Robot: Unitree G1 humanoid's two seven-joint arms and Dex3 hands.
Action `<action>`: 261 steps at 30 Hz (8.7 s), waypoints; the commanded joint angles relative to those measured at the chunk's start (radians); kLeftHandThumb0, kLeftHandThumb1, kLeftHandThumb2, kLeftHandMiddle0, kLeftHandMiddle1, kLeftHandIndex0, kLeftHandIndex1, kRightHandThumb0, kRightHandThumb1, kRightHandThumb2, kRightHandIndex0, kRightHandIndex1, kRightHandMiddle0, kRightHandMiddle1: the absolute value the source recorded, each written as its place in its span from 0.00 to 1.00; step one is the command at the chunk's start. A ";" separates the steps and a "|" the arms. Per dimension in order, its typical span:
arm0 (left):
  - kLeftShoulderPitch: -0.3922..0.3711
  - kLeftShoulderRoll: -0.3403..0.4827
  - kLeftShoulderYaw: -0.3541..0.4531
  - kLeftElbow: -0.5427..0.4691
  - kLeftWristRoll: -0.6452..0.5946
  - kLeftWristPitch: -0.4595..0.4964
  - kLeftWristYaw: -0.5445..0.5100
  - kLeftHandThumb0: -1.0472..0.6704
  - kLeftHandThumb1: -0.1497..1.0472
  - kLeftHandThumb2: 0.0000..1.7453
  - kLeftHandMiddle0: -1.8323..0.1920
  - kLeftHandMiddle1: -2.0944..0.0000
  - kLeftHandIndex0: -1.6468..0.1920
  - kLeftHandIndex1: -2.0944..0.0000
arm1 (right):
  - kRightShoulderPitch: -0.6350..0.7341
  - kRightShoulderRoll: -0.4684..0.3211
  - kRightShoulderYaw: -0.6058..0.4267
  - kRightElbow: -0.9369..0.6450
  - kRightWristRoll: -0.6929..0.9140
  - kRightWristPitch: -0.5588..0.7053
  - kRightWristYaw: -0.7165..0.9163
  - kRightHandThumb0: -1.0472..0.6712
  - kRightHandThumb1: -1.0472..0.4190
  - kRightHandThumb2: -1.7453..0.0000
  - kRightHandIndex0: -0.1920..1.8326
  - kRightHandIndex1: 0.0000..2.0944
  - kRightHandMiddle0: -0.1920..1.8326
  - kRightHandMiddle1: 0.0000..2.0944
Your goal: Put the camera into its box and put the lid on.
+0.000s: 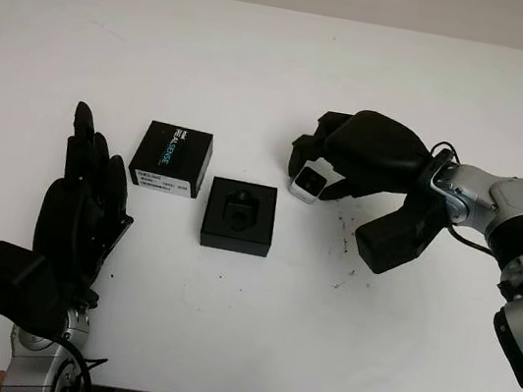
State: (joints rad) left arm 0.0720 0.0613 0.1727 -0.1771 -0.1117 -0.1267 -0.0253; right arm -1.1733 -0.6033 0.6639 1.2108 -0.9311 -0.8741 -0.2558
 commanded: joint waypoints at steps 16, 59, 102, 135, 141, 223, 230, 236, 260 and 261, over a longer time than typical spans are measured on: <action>-0.005 -0.002 -0.009 -0.003 0.007 0.014 0.007 0.22 1.00 0.39 1.00 1.00 1.00 1.00 | 0.066 0.025 -0.157 0.004 0.261 0.051 0.328 0.38 0.06 0.97 0.18 0.32 0.29 0.75; 0.013 0.021 -0.003 -0.016 -0.011 0.040 -0.020 0.22 1.00 0.40 1.00 1.00 1.00 1.00 | 0.277 0.129 -0.499 -0.101 0.695 0.240 0.671 0.37 0.02 0.97 0.16 0.25 0.22 0.81; 0.007 0.028 0.000 -0.028 -0.003 0.064 -0.032 0.21 1.00 0.40 1.00 1.00 1.00 1.00 | 0.622 0.429 -0.772 -0.695 1.254 0.699 0.884 0.38 0.02 0.97 0.01 0.35 0.20 0.82; 0.008 0.021 -0.001 -0.010 0.002 0.048 -0.024 0.22 1.00 0.39 1.00 1.00 1.00 1.00 | 0.737 0.560 -0.733 -0.778 1.246 0.695 0.815 0.35 0.00 0.95 0.03 0.33 0.19 0.86; 0.005 0.019 -0.001 -0.003 0.000 0.049 -0.025 0.22 1.00 0.39 1.00 1.00 1.00 1.00 | 0.761 0.565 -0.709 -0.816 1.248 0.732 0.824 0.34 0.00 0.96 0.01 0.36 0.20 0.86; 0.071 -0.008 -0.034 -0.067 0.006 0.042 -0.022 0.22 1.00 0.38 1.00 1.00 1.00 1.00 | 0.853 0.470 -0.509 -0.862 0.776 0.249 0.506 0.38 0.01 0.97 0.00 0.41 0.22 0.83; 0.072 -0.010 -0.033 -0.070 0.004 0.046 -0.021 0.22 1.00 0.37 1.00 0.99 1.00 1.00 | 0.850 0.450 -0.513 -0.857 0.769 0.219 0.487 0.39 0.01 0.97 0.00 0.42 0.22 0.82; 0.068 -0.007 -0.034 -0.063 0.007 0.043 -0.023 0.22 1.00 0.38 1.00 1.00 1.00 1.00 | 0.848 0.471 -0.517 -0.866 0.844 0.321 0.516 0.38 0.00 0.97 0.00 0.39 0.22 0.81; 0.053 -0.025 -0.042 -0.032 0.019 0.030 -0.008 0.22 1.00 0.36 1.00 0.98 1.00 0.98 | 0.734 0.634 -0.568 -0.877 1.156 0.968 0.661 0.34 0.00 0.91 0.00 0.28 0.14 0.93; 0.054 -0.025 -0.043 -0.033 0.020 0.030 -0.006 0.22 1.00 0.36 1.00 0.98 1.00 0.98 | 0.732 0.635 -0.566 -0.876 1.152 0.970 0.661 0.34 0.00 0.91 0.00 0.27 0.15 0.93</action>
State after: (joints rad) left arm 0.1242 0.0382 0.1335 -0.2064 -0.0964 -0.0879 -0.0336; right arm -0.4320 0.0109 0.0893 0.3246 0.2190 0.0852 0.3983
